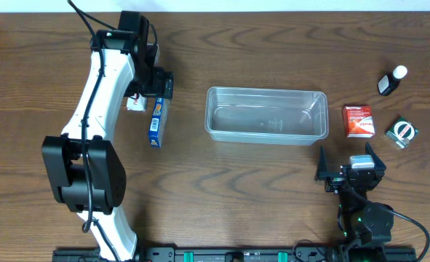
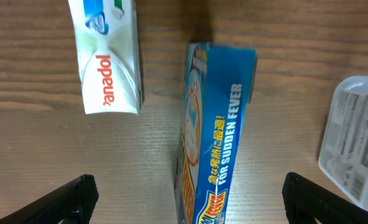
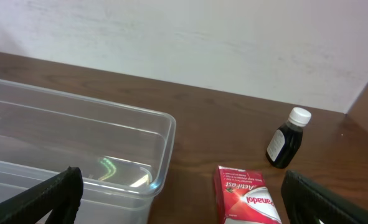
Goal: Pack container
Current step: 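Reach the left gripper forward and grasp the blue Sudden Fever box, then lift the blue box and carry it right over the clear container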
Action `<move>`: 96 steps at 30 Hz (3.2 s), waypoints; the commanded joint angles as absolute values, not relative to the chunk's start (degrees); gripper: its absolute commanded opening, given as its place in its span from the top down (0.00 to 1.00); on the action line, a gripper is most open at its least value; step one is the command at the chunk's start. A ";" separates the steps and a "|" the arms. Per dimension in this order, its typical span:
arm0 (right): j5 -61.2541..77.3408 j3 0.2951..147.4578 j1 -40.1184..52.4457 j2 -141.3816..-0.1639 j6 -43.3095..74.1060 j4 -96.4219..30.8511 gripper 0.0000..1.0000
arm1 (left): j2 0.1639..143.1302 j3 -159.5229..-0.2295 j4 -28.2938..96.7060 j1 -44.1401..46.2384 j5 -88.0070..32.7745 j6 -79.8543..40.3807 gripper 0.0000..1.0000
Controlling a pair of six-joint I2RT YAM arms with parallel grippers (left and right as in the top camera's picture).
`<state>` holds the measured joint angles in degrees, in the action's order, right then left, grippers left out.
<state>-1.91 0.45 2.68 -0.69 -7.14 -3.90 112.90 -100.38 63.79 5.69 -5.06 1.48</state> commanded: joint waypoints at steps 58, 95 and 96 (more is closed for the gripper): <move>-1.89 0.36 2.22 -0.38 -7.35 -4.10 0.01 | 113.34 -88.47 55.11 11.29 7.57 1.48 0.74; -1.89 0.36 2.22 -0.38 -7.35 -4.10 0.01 | 89.93 -91.94 46.83 40.49 4.89 38.04 0.93; -1.89 0.36 2.22 -0.38 -7.35 -4.10 0.01 | 90.70 -91.90 46.83 41.04 4.60 39.11 0.93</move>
<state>-1.91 0.45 2.68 -0.69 -7.14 -3.88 88.92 -91.09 47.07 39.92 5.08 32.71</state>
